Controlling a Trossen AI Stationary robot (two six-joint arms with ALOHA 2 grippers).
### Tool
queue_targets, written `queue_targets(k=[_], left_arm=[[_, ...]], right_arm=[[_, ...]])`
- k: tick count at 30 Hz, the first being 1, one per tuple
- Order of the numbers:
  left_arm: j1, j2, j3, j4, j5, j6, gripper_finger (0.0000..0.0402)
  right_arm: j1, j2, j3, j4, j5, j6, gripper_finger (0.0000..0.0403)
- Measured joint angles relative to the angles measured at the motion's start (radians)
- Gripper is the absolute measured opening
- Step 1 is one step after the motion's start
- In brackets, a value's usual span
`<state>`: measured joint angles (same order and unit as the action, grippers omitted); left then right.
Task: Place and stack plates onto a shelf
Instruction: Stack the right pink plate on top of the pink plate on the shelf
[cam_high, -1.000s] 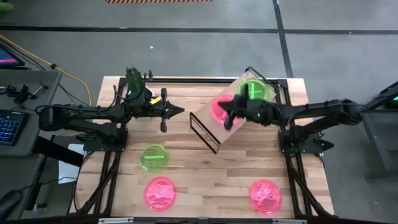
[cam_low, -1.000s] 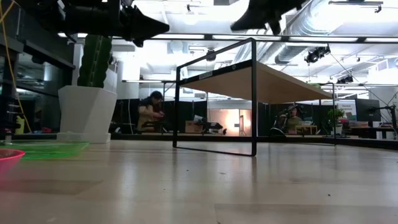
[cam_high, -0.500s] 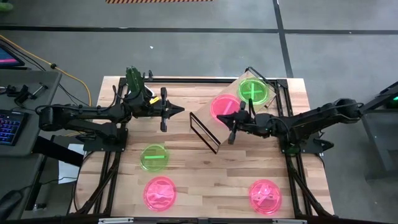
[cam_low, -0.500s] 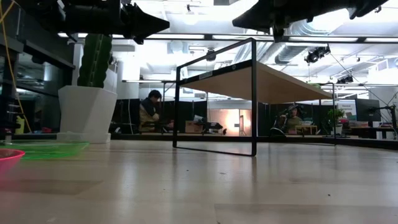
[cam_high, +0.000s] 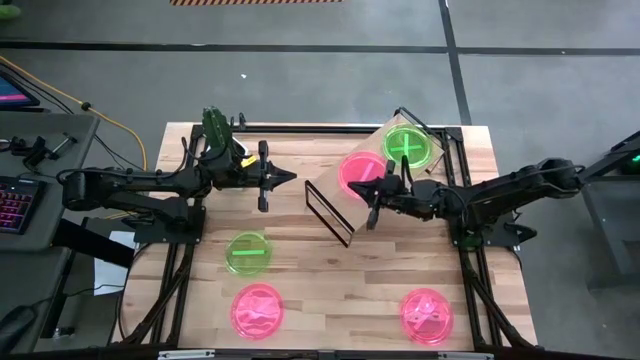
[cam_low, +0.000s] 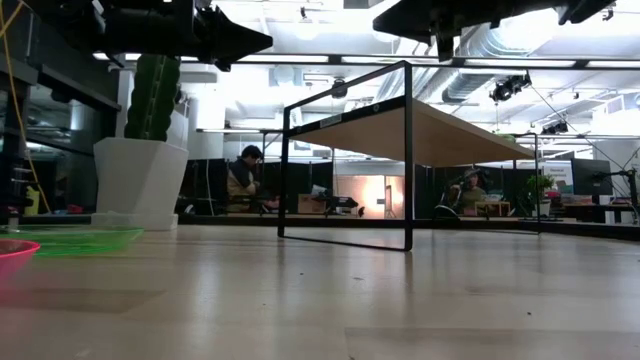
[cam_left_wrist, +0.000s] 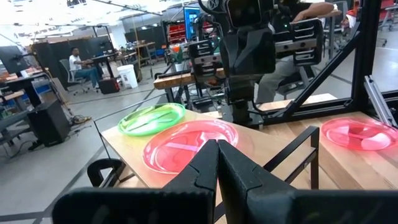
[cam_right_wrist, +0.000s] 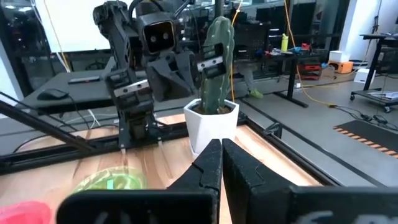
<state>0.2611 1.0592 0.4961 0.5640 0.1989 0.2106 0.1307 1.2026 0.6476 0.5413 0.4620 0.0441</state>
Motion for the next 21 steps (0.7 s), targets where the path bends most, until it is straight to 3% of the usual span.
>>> queue_targets(k=[4,8,11,15,21], left_arm=[[0.0,0.0,0.0,-0.005,0.0,-0.015,0.0001],[0.0,0.0,0.0,-0.007,0.0,-0.016,0.0001],[0.0,0.0,0.0,-0.007,0.0,-0.014,0.0001],[0.0,0.0,0.0,-0.006,-0.002,0.008,0.0001],[0.0,0.0,0.0,0.0,-0.003,0.007,0.0001]], right_arm=[[0.012,-0.021,0.001,-0.026,-0.041,0.003,0.0],[0.064,-0.105,0.014,-0.203,-0.108,0.125,0.0001],[0.135,-0.176,0.099,-0.555,-0.096,0.321,0.0013],[0.271,-0.181,0.213,-1.004,-0.046,0.662,0.005],[0.463,-0.073,0.207,-1.21,-0.126,1.131,0.011]])
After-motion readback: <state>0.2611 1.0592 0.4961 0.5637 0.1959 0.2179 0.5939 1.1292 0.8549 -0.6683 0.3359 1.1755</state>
